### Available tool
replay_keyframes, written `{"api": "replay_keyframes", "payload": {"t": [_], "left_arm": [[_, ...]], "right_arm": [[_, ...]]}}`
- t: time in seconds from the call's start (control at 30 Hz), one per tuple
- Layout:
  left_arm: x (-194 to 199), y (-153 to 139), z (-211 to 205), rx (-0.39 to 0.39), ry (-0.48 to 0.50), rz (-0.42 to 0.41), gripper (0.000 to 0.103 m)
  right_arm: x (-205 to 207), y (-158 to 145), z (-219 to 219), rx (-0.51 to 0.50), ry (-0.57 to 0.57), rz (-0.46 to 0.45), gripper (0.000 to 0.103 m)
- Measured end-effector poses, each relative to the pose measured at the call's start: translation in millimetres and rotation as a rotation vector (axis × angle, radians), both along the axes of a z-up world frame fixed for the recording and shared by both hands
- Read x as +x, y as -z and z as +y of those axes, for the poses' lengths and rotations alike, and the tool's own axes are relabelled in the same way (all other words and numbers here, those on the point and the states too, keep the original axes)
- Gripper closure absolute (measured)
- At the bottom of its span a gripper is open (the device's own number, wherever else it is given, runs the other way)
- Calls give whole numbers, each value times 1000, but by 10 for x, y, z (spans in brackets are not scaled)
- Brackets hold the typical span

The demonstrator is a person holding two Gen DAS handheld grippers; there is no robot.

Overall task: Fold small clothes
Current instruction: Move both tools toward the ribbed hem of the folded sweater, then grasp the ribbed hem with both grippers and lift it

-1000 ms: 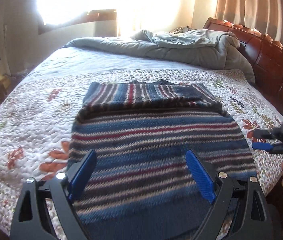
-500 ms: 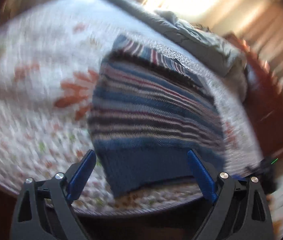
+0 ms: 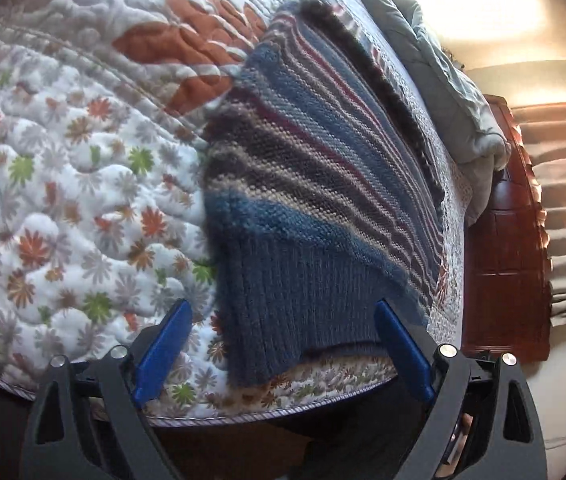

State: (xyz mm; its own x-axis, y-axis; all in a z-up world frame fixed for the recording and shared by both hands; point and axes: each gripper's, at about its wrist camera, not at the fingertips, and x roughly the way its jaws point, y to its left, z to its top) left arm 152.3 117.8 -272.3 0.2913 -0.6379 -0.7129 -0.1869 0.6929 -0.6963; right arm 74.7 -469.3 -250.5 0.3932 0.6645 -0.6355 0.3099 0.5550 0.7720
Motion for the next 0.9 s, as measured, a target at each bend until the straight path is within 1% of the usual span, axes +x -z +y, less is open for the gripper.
{"api": "replay_keyframes", "payload": {"t": [0.03,0.07,0.13,0.17,0.2,0.27,0.33,0.37,0.4,0.43,0.5,0.6,0.63,0.67,0.7,0.73,0.77,0.9], "left_arm": [[10,-17,-48,8,14,-6,11],[13,-25,-83,9,33,-11,12],[38,-7,-133,14,52,3,17],[60,10,-156,29,59,19,23],[78,20,-159,33,58,27,27],[113,48,-123,11,52,40,28],[116,63,-105,-6,55,49,41],[108,85,-88,-12,56,58,53],[93,130,-42,-28,51,75,62],[81,187,-9,-51,48,96,68],[76,240,18,-79,32,114,70],[63,285,65,-117,13,121,71],[58,290,70,-123,10,121,72],[45,301,95,-128,7,122,78],[35,316,122,-142,-2,123,87],[27,332,143,-158,-8,124,90],[-4,358,201,-172,-15,124,92],[-55,410,265,-217,-40,107,94]], "right_arm": [[10,33,-3,2,1,9,42],[23,58,-2,1,1,14,43],[46,90,16,-3,-1,22,43],[55,98,14,-2,2,29,43],[57,100,14,0,5,31,43],[73,101,36,-5,-4,39,43],[74,102,23,-2,-8,40,43],[77,102,16,-1,-11,40,43],[83,95,38,2,-8,41,43],[105,91,69,5,-9,43,43],[114,98,90,11,-9,47,44],[157,125,141,24,-18,51,52],[166,137,152,23,-18,51,58],[176,155,163,28,-22,53,70],[178,159,172,34,-19,55,77],[179,167,170,38,-10,53,89],[182,163,173,36,-7,45,93],[176,107,174,35,1,8,94]]}}
